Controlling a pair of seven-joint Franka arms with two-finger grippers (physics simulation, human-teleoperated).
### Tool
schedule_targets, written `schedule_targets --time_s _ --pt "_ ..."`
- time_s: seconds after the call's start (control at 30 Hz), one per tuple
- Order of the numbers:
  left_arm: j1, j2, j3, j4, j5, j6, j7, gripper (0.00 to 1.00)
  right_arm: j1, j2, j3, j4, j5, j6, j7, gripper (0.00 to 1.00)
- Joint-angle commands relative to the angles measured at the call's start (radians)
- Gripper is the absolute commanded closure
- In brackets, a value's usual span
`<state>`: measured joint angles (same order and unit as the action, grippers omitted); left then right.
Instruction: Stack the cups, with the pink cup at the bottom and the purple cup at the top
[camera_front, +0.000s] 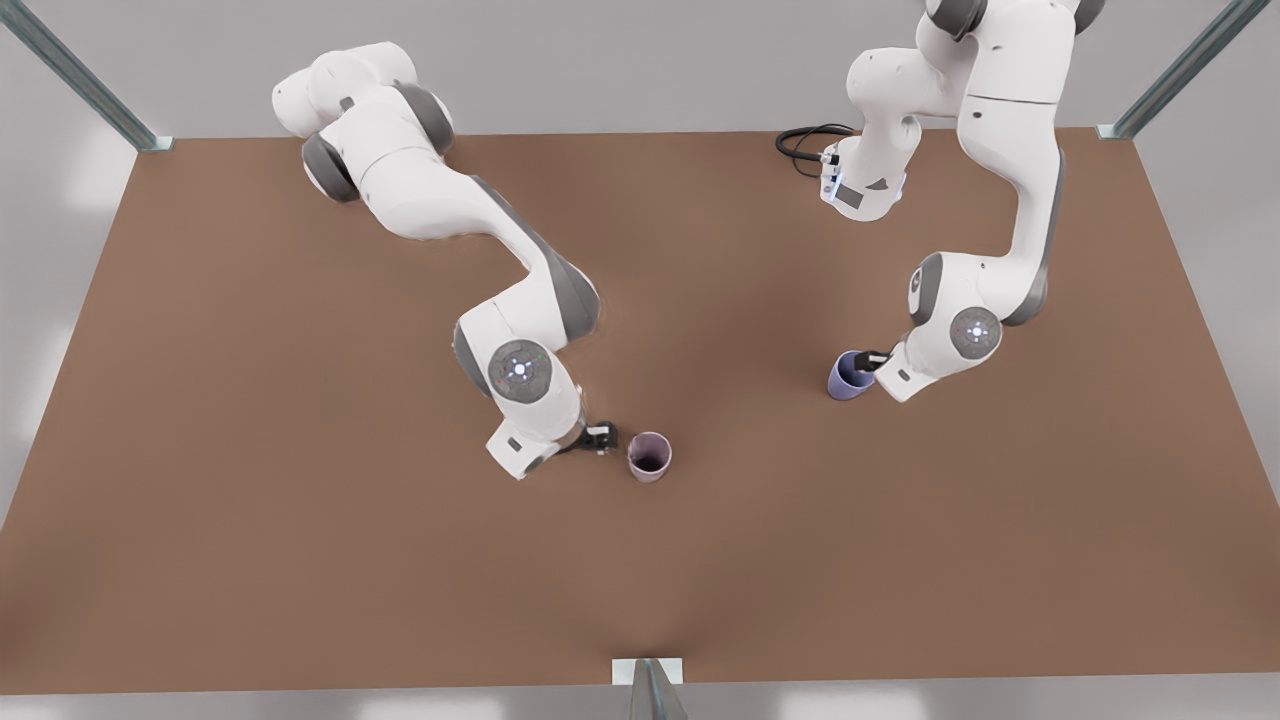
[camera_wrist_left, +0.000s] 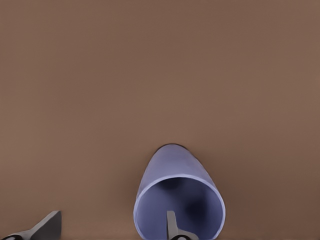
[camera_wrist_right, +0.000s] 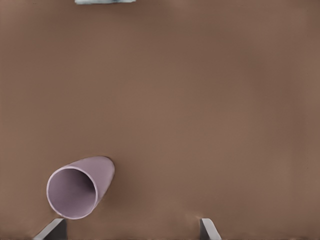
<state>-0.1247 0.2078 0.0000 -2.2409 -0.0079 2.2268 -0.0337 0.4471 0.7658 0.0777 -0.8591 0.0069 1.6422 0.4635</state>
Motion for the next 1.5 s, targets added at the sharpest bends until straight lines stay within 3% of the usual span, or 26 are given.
schedule_targets --time_s 0.0,0.03,0.07,0.13,0.2,0.23,0.27,0.3,0.33,0.43,1.13,1.27,1.4,1.47 --pt "-0.001 0.001 0.000 0.000 -0.004 0.002 0.000 0.00 -0.030 -0.031 0.002 -0.003 0.002 -0.054 -0.060 0.00" --pt "-0.001 0.004 0.000 -0.017 -0.007 0.039 -0.002 0.00 -0.162 -0.108 0.005 0.002 0.054 -0.214 -0.276 0.00" --pt "0.000 0.008 0.000 -0.020 -0.007 0.047 -0.002 0.00 -0.284 -0.174 -0.003 0.003 0.130 -0.306 -0.295 0.00" --pt "-0.001 0.013 0.000 -0.039 -0.009 0.080 -0.002 0.00 -0.380 -0.299 -0.038 -0.040 0.050 -0.449 -0.295 0.00" --pt "-0.001 0.021 0.000 -0.040 -0.023 0.096 -0.003 0.00 -0.465 -0.422 -0.045 -0.285 -0.030 -0.322 -0.508 0.00" --pt "0.000 0.022 -0.002 -0.042 -0.043 0.099 -0.003 0.11 -0.472 -0.601 -0.047 -0.598 -0.041 -0.128 -0.536 0.00" --pt "-0.001 0.024 0.000 -0.042 -0.044 0.099 -0.005 0.43 -0.458 -0.614 -0.045 -0.655 -0.048 -0.130 -0.497 0.00" --pt "-0.001 0.027 -0.002 -0.040 -0.044 0.099 -0.008 0.57 -0.427 -0.576 -0.035 -0.624 -0.123 -0.130 -0.465 0.00" --pt "-0.001 0.027 -0.002 -0.040 -0.044 0.097 -0.012 0.68 -0.420 -0.568 -0.036 -0.633 -0.143 -0.076 -0.465 0.00" --pt "-0.001 0.024 -0.002 -0.040 -0.044 0.096 -0.014 0.79 -0.433 -0.565 -0.042 -0.632 -0.073 -0.036 -0.470 0.00" --pt "-0.033 -0.002 -0.003 -0.016 -0.072 0.047 -0.017 0.79 -0.432 -0.559 -0.044 -0.624 -0.050 0.001 -0.465 0.00" --pt "-0.130 -0.035 -0.003 0.116 -0.070 -0.071 -0.115 0.79 -0.432 -0.559 -0.044 -0.624 -0.050 0.001 -0.465 0.00" --pt "-0.194 0.025 -0.048 0.363 -0.058 -0.269 -0.337 0.79 -0.433 -0.559 -0.045 -0.624 -0.033 0.001 -0.465 0.00" --pt "-0.303 0.134 -0.048 0.639 -0.052 -0.479 -0.563 0.79 -0.433 -0.559 -0.045 -0.624 -0.033 0.001 -0.465 0.00"
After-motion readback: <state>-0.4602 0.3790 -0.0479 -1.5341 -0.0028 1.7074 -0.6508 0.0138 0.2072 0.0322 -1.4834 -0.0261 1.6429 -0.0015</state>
